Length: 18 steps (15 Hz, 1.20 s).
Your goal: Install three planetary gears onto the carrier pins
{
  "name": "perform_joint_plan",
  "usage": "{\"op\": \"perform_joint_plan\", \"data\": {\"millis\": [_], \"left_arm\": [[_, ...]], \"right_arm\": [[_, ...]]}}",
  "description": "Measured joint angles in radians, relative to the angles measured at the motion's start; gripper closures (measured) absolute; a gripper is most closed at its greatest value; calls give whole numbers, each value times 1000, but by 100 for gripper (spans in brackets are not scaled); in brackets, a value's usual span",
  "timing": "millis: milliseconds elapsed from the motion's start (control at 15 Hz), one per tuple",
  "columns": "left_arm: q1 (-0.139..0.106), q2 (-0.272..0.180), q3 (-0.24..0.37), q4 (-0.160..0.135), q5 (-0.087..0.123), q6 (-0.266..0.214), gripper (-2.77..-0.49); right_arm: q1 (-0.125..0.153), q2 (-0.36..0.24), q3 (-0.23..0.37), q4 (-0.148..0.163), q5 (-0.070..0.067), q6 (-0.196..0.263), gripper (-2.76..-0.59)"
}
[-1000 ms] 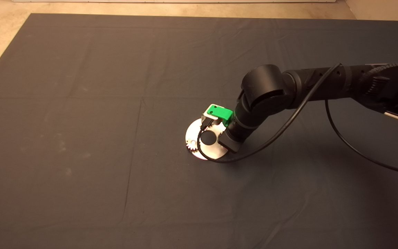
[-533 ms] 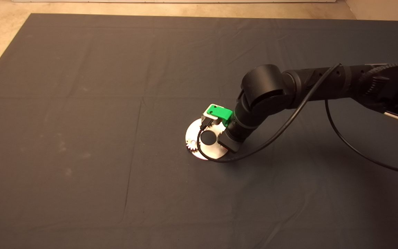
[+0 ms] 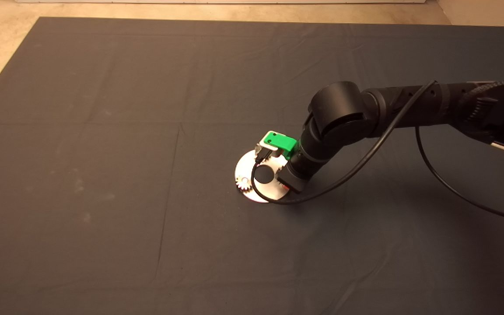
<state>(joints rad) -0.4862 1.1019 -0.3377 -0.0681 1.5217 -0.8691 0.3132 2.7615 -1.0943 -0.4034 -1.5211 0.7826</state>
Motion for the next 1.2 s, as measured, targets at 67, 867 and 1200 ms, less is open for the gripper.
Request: {"op": "perform_joint_plan", "data": {"millis": [67,867,1200], "left_arm": [[0,0,0,0,0,0,-204],[0,0,0,0,0,0,-204],[0,0,0,0,0,0,-204]], "right_arm": [[0,-1,2,0,0,0,-76],[-3,-17,16,-7,14,0,-76],[-3,-16,17,-8,14,0,-76]]}}
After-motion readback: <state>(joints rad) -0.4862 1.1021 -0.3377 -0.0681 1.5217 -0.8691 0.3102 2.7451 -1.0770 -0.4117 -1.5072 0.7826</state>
